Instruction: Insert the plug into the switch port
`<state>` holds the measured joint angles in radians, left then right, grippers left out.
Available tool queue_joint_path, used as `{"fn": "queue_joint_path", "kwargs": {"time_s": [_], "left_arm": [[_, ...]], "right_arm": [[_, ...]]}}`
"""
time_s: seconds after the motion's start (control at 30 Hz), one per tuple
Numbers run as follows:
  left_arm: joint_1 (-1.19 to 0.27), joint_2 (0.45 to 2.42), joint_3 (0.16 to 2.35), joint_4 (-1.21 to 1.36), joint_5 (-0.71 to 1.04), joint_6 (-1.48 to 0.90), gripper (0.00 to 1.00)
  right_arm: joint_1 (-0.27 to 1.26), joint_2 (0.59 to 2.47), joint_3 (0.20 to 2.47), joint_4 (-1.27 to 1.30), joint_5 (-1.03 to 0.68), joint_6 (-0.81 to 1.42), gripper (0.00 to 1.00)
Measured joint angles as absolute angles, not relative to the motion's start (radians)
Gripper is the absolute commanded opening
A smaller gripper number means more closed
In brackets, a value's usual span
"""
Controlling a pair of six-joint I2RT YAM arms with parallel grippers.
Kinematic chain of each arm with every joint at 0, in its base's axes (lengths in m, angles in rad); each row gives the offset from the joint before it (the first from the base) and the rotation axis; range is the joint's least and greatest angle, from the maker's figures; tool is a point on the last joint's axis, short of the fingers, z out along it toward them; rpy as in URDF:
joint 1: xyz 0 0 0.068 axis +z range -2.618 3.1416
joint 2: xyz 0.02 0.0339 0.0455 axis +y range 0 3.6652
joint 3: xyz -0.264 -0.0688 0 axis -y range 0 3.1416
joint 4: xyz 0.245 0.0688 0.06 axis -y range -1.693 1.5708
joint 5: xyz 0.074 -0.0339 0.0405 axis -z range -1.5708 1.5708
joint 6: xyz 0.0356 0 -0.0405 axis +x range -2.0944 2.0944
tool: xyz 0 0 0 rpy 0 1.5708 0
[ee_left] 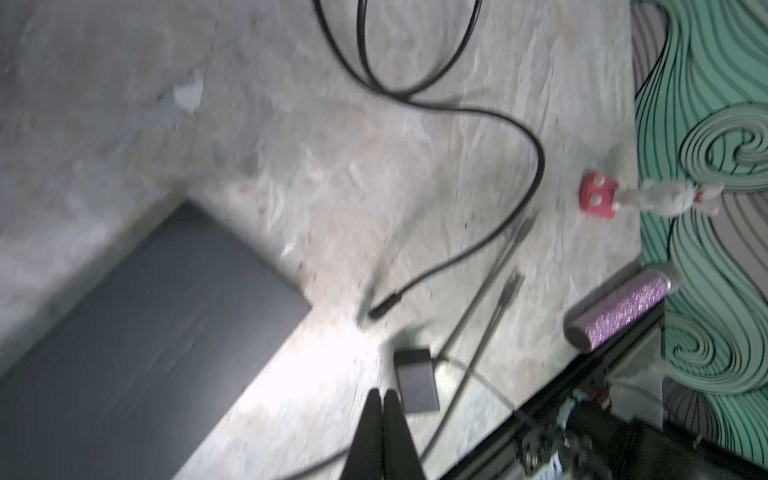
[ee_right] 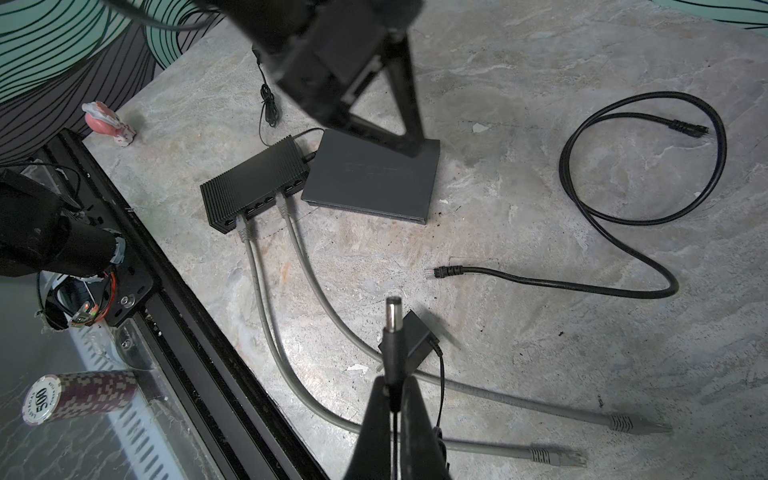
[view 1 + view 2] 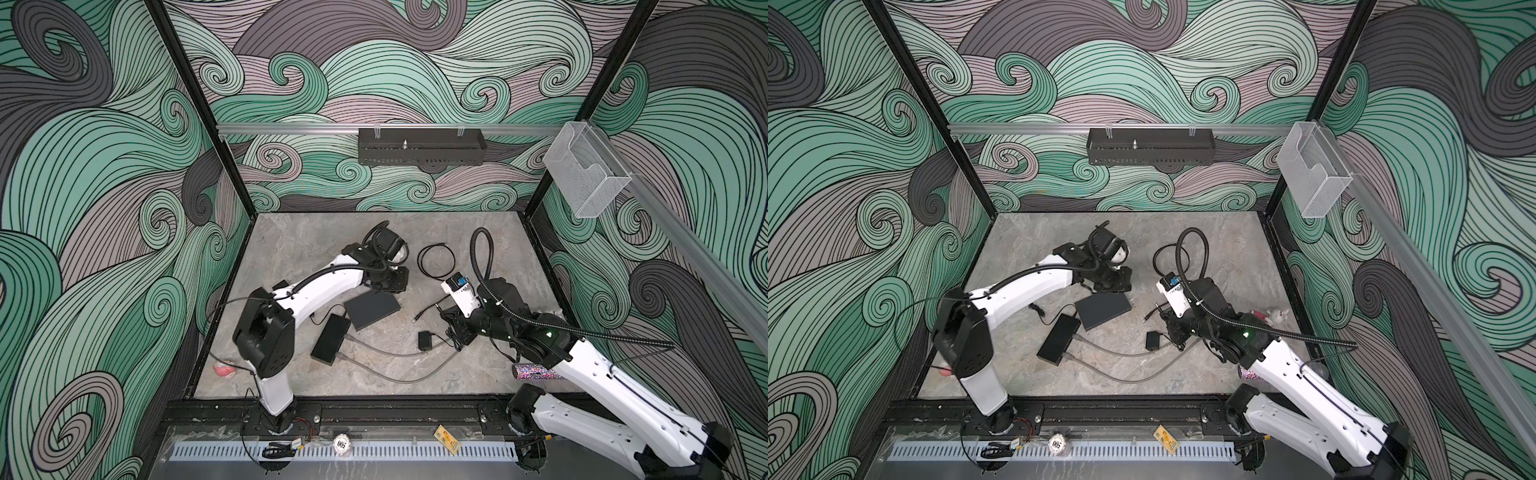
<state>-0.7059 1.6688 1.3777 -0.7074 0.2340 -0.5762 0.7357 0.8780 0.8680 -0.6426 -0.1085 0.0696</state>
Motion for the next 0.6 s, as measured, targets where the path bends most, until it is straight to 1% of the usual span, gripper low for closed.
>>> {"fn": "queue_joint_path", "kwargs": {"time_s": [0.1, 0.2, 0.27, 0.47, 0.6], "left_arm": [[-0.716, 1.586, 1.208, -0.714, 0.221, -0.629, 0.0], [-0.732, 1.584, 1.093, -0.72, 0.202, -0.676, 0.0], [-0.746, 1.59, 1.054, -0.729, 0.183, -0.7, 0.0], [-0.762, 1.625, 1.08, -0.756, 0.072, -0.719, 0.0], [-0.762, 1.739, 1.172, -0.817, 0.001, -0.707, 0.0]], "right_arm": [[0.735, 0.878, 0.868, -0.638, -0.111, 0.07, 0.0], [0.736, 0.881, 0.868, -0.631, -0.115, 0.07, 0.0], [0.735, 0.882, 0.868, -0.631, -0.116, 0.07, 0.0], [0.735, 0.88, 0.868, -0.631, -0.116, 0.07, 0.0], [0.735, 0.878, 0.868, -0.631, -0.116, 0.07, 0.0]]}}
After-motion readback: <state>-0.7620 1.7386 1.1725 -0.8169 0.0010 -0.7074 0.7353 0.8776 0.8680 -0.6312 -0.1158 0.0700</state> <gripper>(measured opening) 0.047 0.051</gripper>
